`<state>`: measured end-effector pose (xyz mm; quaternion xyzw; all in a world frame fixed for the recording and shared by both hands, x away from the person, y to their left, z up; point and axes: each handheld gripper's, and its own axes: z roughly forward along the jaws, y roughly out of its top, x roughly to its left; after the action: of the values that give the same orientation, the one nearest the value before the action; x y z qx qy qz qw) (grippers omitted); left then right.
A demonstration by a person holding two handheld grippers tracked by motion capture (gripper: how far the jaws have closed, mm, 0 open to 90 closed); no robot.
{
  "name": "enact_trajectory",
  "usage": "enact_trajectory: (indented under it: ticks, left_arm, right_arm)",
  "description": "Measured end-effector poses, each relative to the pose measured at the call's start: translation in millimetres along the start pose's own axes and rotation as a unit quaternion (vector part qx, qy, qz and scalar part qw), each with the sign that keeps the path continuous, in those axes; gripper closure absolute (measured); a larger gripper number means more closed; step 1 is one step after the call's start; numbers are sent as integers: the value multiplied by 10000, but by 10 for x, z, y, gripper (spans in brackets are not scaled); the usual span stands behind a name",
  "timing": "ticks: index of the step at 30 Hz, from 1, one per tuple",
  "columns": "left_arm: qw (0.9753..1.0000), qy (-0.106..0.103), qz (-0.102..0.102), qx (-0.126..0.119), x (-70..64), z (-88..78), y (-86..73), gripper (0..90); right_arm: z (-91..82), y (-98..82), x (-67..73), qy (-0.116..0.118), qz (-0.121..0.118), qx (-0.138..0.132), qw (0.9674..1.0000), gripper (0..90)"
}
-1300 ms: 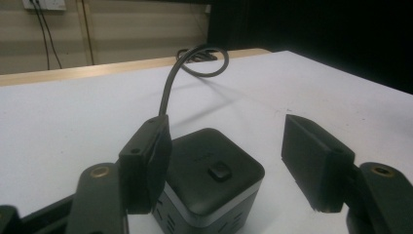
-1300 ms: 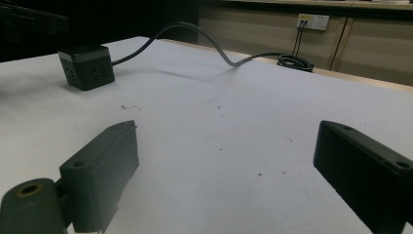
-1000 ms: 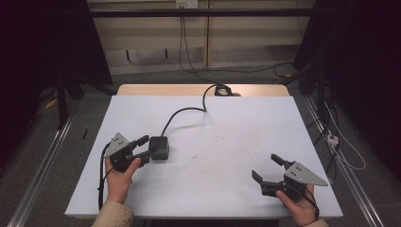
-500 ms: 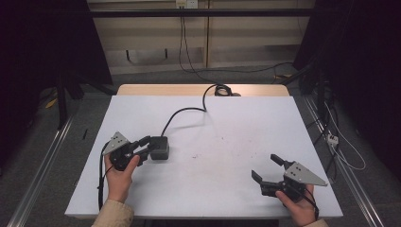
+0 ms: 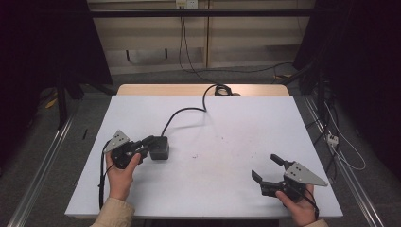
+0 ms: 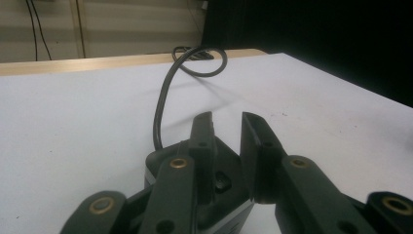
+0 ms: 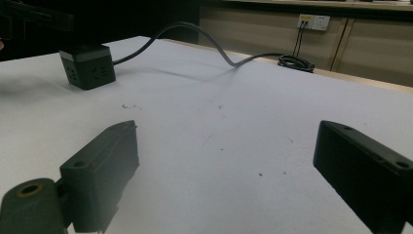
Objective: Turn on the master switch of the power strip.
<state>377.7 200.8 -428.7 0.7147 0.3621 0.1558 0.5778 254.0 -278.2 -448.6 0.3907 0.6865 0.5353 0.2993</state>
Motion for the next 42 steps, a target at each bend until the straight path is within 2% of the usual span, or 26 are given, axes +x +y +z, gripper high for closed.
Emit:
enact_trajectory:
  ticks: [10,28,42]
  left_arm:
    - [10000,-43,26,37,2,28,15,829]
    - [9999,-13,82,108,11,32,13,893]
    - [9993,28,83,373,-3,67,-8,900]
  right_arm:
    - [0,0,-2,-5,1,6,10000,85]
    - [-1,-1,-2,-12,4,6,10000,85]
    - [-1,-2,-5,-12,6,5,10000,85]
